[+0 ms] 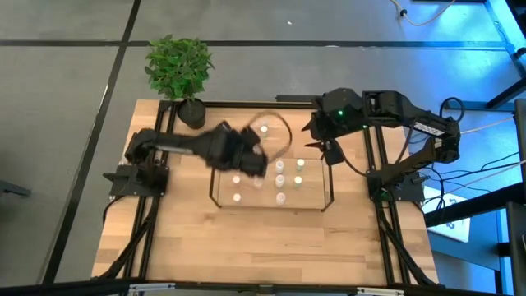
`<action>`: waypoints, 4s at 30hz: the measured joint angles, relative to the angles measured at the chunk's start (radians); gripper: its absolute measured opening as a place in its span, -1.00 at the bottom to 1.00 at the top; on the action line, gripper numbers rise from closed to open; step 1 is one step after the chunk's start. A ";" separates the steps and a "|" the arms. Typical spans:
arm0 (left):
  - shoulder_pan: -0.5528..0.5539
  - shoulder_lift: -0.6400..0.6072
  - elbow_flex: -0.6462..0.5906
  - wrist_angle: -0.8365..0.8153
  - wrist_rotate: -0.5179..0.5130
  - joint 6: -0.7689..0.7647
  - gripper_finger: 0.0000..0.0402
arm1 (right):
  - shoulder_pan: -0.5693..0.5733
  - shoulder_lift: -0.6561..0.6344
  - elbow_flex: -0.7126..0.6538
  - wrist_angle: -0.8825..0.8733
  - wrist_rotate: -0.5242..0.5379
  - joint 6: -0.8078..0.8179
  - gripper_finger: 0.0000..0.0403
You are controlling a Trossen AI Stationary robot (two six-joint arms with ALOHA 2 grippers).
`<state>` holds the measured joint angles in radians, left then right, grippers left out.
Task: Pick and place medicine bottles onto shelf by color
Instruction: Put the transparent pill bottle on the shelf aligned with the other transparent pill bottles
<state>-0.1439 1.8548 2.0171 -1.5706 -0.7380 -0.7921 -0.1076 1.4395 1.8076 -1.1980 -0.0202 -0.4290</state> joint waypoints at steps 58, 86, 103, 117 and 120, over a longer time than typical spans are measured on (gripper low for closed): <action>0.535 0.304 -0.003 0.482 0.363 0.078 0.04 | 0.086 -0.110 0.001 -0.139 0.062 0.140 0.08; 0.531 0.304 -0.003 0.481 0.407 0.068 0.04 | 0.086 -0.110 0.001 -0.138 0.062 0.140 0.08; 0.539 0.304 -0.003 0.506 0.380 0.062 0.20 | 0.085 -0.110 0.001 -0.138 0.062 0.140 0.08; 0.569 0.303 -0.103 0.600 0.419 0.068 0.51 | 0.086 -0.109 0.001 -0.138 0.062 0.140 0.08; 0.575 0.303 -0.128 0.645 0.437 0.087 0.50 | 0.085 -0.109 0.001 -0.138 0.062 0.140 0.08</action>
<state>0.4309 2.1582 1.8891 -0.9258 -0.3009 -0.7053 -0.0223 1.3304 1.8084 -1.3361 0.0416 -0.2886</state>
